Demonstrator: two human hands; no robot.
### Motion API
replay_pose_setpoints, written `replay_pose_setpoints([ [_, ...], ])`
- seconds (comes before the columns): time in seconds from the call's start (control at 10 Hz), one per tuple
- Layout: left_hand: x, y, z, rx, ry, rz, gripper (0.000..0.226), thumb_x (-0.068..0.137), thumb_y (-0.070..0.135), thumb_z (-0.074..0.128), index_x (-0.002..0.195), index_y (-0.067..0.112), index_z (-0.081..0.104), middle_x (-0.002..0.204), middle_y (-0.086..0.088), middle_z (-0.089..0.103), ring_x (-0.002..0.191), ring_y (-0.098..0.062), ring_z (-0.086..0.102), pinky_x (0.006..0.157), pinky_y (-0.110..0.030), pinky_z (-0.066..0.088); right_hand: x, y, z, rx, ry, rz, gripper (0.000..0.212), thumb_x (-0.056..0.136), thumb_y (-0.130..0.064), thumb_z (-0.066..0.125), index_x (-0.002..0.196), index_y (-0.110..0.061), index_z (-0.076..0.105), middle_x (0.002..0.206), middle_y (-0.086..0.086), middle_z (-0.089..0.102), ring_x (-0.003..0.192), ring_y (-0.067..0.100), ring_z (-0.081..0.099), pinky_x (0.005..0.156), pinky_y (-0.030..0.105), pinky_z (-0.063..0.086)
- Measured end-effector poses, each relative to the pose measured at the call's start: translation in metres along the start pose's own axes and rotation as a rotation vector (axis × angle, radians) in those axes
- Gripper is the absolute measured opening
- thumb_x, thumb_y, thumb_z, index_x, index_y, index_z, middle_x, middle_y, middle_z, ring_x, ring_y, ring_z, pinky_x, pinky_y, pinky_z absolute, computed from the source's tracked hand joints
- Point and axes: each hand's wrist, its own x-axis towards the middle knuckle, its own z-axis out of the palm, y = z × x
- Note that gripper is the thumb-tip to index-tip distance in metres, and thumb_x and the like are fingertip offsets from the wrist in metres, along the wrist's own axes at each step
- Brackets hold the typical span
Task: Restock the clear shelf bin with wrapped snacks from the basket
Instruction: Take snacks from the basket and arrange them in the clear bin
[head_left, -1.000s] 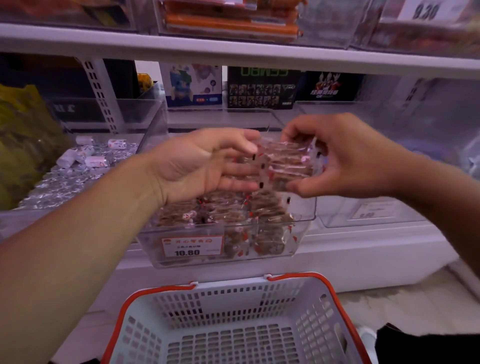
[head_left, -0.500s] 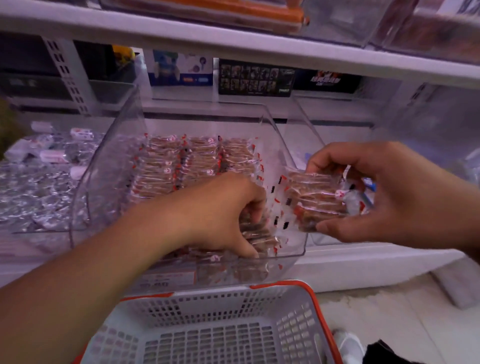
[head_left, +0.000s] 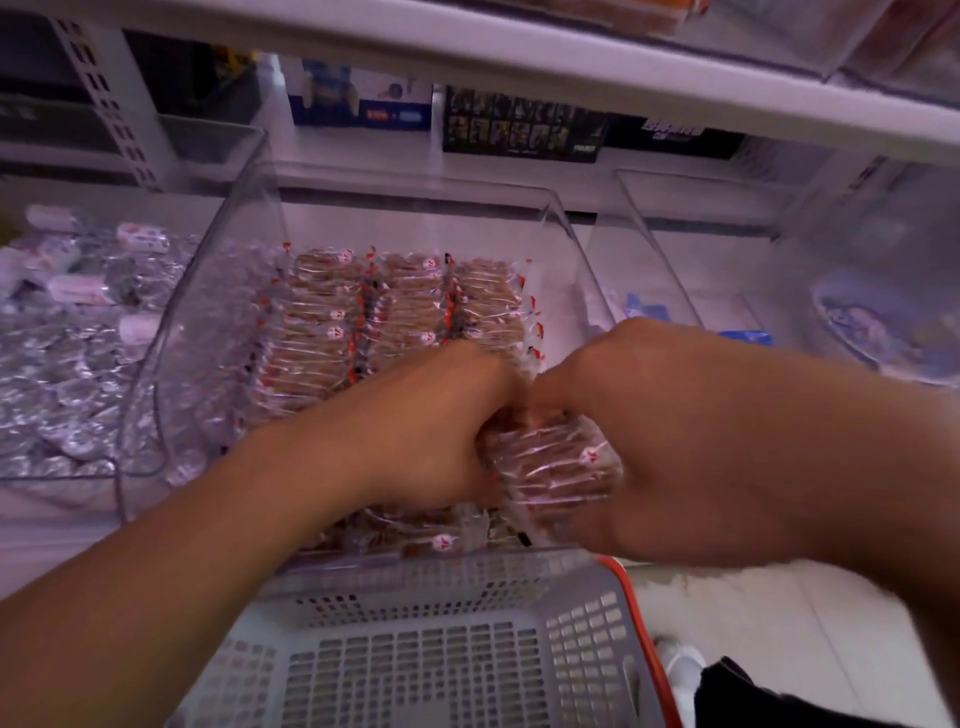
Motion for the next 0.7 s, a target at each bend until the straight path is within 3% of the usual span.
replay_pose_setpoints([
  [0.1, -0.002, -0.002, -0.001, -0.022, 0.016, 0.0, 0.018, 0.061, 0.029, 0.073, 0.071, 0.029, 0.058, 0.058, 0.01, 0.057, 0.054, -0.005, 0.055, 0.049, -0.032, 0.045, -0.015, -0.001, 0.003, -0.177, 0.07, -0.048, 0.041, 0.044, -0.061, 0.061, 0.077, -0.041, 0.047, 0.063, -0.019, 0.049, 0.056, -0.002, 0.048, 0.043, 0.018, 0.039],
  [0.2, -0.005, -0.001, -0.004, -0.02, 0.035, 0.039, 0.024, 0.059, 0.025, 0.065, 0.056, 0.036, 0.044, 0.05, 0.012, 0.047, 0.053, -0.003, 0.052, 0.046, -0.027, 0.038, -0.006, 0.001, 0.009, -0.267, 0.086, -0.051, 0.047, 0.038, -0.061, 0.068, 0.073, -0.041, 0.044, 0.06, -0.019, 0.045, 0.052, 0.001, 0.046, 0.041, 0.016, 0.033],
  [0.3, -0.008, -0.001, -0.009, -0.045, 0.021, 0.061, 0.026, 0.054, 0.018, 0.062, 0.054, 0.033, 0.041, 0.048, 0.008, 0.045, 0.048, 0.0, 0.046, 0.045, -0.016, 0.03, 0.002, -0.002, 0.019, -0.274, 0.039, -0.041, 0.051, 0.034, -0.06, 0.074, 0.071, -0.039, 0.045, 0.06, -0.016, 0.046, 0.052, 0.005, 0.047, 0.04, 0.02, 0.035],
  [0.4, -0.01, -0.005, -0.01, -0.046, 0.001, 0.044, 0.022, 0.053, 0.009, 0.069, 0.062, 0.023, 0.054, 0.05, 0.007, 0.049, 0.048, 0.001, 0.047, 0.046, -0.014, 0.032, 0.008, -0.005, 0.022, -0.35, 0.013, -0.034, 0.052, 0.042, -0.057, 0.082, 0.083, -0.036, 0.059, 0.074, -0.012, 0.059, 0.064, 0.013, 0.06, 0.051, 0.025, 0.041],
  [0.5, -0.01, -0.007, -0.011, -0.056, 0.002, 0.027, 0.025, 0.054, 0.004, 0.071, 0.067, 0.022, 0.059, 0.051, 0.01, 0.05, 0.05, 0.003, 0.049, 0.048, -0.013, 0.033, 0.011, -0.016, 0.02, -0.435, 0.004, -0.049, 0.057, 0.056, -0.054, 0.084, 0.106, -0.033, 0.065, 0.084, -0.009, 0.06, 0.081, 0.017, 0.064, 0.058, 0.025, 0.037],
  [0.6, -0.01, -0.006, -0.011, -0.059, -0.005, 0.01, 0.028, 0.057, 0.003, 0.074, 0.069, 0.024, 0.059, 0.053, 0.017, 0.053, 0.056, 0.006, 0.053, 0.051, -0.009, 0.033, 0.009, -0.022, 0.009, -0.34, -0.032, -0.044, 0.05, 0.063, -0.046, 0.087, 0.104, -0.032, 0.062, 0.069, -0.013, 0.035, 0.072, 0.012, 0.046, 0.05, 0.017, 0.028],
  [0.7, -0.011, -0.006, -0.011, -0.113, -0.017, 0.002, 0.042, 0.059, -0.001, 0.077, 0.067, 0.035, 0.056, 0.055, 0.02, 0.056, 0.059, 0.008, 0.057, 0.054, -0.004, 0.035, 0.004, -0.019, 0.0, -0.223, -0.132, -0.05, 0.035, 0.075, -0.05, 0.077, 0.097, -0.033, 0.057, 0.076, -0.012, 0.042, 0.08, 0.012, 0.047, 0.066, 0.025, 0.034],
])
